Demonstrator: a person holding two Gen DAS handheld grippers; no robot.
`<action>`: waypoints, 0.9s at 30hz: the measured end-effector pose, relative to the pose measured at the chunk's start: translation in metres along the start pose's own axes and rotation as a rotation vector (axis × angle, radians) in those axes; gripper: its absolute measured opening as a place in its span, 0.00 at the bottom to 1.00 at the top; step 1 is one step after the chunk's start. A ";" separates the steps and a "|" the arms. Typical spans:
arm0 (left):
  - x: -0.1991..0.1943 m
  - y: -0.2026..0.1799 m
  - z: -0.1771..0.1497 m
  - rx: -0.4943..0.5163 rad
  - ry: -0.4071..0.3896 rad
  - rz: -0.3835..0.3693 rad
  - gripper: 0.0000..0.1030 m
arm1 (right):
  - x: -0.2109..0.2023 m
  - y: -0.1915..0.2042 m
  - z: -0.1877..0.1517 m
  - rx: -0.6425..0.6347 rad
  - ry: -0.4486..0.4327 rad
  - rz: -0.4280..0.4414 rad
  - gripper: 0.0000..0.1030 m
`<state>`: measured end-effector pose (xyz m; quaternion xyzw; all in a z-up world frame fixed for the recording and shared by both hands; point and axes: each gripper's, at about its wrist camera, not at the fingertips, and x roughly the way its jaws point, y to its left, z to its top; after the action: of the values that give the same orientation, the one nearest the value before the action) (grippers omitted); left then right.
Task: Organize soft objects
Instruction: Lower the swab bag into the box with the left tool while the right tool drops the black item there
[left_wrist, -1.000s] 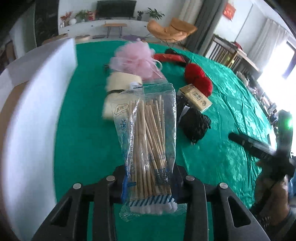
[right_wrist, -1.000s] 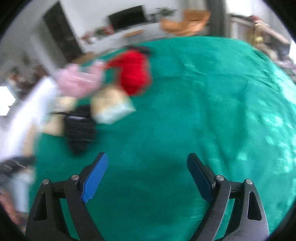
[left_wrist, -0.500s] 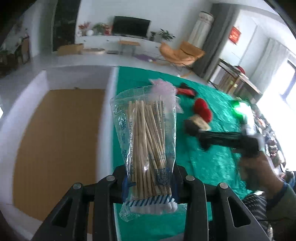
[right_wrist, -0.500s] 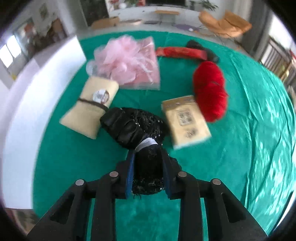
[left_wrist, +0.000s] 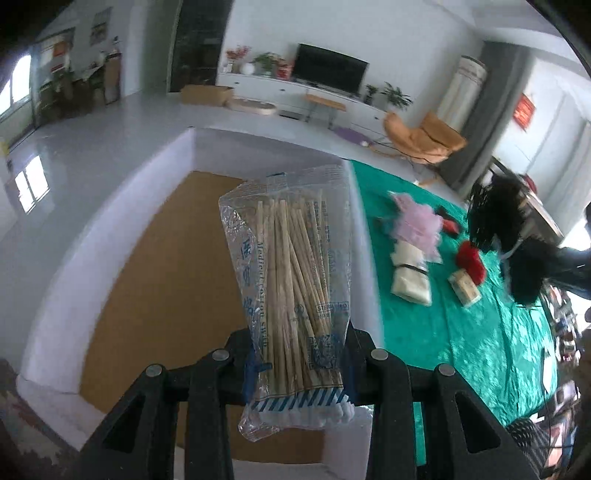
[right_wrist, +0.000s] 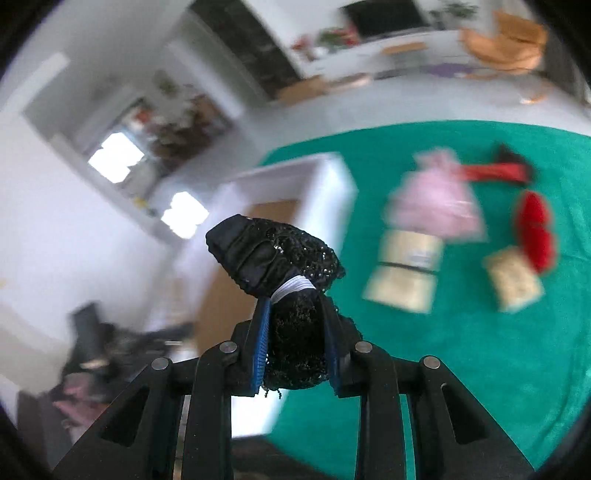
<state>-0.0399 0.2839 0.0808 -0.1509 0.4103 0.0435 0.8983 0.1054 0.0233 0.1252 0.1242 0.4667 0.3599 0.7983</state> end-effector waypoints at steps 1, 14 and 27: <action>-0.001 0.009 -0.001 -0.012 0.000 0.020 0.34 | 0.012 0.021 0.003 -0.018 0.014 0.045 0.27; 0.008 0.100 -0.014 -0.199 0.038 0.266 0.81 | 0.129 0.078 -0.016 -0.039 0.120 0.140 0.75; 0.000 -0.079 -0.026 0.153 -0.063 -0.085 0.87 | 0.018 -0.137 -0.105 0.028 -0.155 -0.625 0.74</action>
<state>-0.0433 0.2007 0.0833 -0.0977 0.3774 -0.0215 0.9206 0.0859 -0.0756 -0.0159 0.0129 0.4251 0.0802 0.9015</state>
